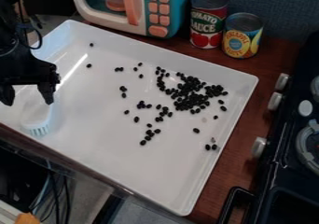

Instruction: Sweep into pile

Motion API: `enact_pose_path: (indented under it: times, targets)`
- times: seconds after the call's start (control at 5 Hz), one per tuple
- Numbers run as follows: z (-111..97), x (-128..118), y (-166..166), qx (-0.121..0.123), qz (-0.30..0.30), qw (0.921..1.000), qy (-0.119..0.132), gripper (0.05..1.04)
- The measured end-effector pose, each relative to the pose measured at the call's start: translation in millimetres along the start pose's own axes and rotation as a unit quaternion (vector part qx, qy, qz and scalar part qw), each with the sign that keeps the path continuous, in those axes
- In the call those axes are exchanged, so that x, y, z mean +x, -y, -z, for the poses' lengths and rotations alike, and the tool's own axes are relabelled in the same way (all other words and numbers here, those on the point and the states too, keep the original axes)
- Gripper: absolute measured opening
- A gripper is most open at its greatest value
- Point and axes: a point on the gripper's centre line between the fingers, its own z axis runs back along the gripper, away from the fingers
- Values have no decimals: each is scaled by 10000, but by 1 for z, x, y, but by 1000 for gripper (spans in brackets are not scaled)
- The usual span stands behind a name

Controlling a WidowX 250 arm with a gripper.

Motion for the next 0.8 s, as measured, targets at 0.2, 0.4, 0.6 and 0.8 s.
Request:
enact_pose_path:
  times: [0.2,0.4,0.6,0.8]
  targets:
    - [6,-5,1,-18,-35,9999,-129,999]
    - [11,-7,-1,71,-109,9999,-36,999]
    - [16,-6,-2,116,-209,9997,24,999]
    - [21,-7,-3,139,-274,9995,2,999]
